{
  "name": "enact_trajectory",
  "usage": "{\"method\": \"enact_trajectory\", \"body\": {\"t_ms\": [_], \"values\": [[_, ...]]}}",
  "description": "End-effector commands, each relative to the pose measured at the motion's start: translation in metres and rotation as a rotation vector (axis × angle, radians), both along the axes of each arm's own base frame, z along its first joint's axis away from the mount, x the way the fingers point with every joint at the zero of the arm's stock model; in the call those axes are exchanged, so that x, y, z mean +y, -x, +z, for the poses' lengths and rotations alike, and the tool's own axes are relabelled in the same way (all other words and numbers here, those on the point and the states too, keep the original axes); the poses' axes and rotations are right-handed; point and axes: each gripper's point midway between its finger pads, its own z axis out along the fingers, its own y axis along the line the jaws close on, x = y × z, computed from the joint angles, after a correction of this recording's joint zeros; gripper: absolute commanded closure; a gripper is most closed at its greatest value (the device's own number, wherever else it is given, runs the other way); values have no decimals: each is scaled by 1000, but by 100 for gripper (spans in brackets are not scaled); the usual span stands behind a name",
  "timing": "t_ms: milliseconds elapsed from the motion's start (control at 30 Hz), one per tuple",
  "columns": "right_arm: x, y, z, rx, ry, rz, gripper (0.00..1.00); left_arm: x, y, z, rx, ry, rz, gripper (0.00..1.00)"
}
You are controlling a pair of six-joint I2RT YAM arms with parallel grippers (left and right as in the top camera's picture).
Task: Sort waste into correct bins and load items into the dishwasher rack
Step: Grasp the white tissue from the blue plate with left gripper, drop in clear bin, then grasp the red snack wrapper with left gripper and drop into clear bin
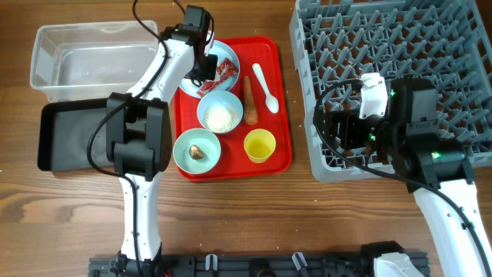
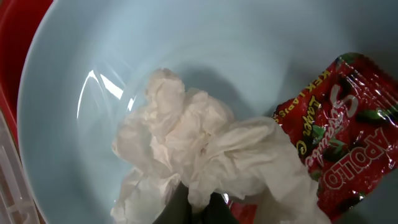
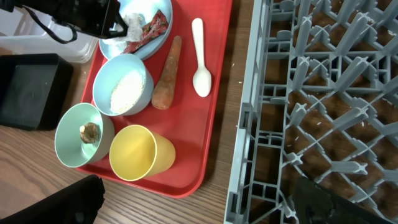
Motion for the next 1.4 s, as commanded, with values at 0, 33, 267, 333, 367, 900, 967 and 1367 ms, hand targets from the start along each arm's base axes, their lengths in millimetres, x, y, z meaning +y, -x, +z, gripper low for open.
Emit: {"method": "enact_trajectory", "body": {"t_ms": [0, 33, 267, 333, 367, 900, 967, 1367], "values": [[1, -3, 9, -15, -17, -8, 0, -1, -13, 58, -85, 47, 35, 96], [0, -3, 9, -16, -17, -8, 0, 1, -19, 98, -149, 74, 72, 96], [0, -4, 10, -19, -15, -10, 0, 87, -11, 246, -406, 139, 290, 96], [0, -4, 10, -20, -15, -10, 0, 149, -10, 233, -387, 113, 456, 96], [0, -4, 10, -20, -15, -10, 0, 178, -11, 218, -361, 110, 538, 96], [0, -5, 9, -19, -15, -11, 0, 64, -5, 172, -176, 207, 86, 2], [0, -5, 9, -19, -15, -10, 0, 14, -6, 155, -164, 155, -76, 2], [0, -5, 6, -7, -13, -10, 0, -34, -17, 7, 41, 152, -106, 7]]}}
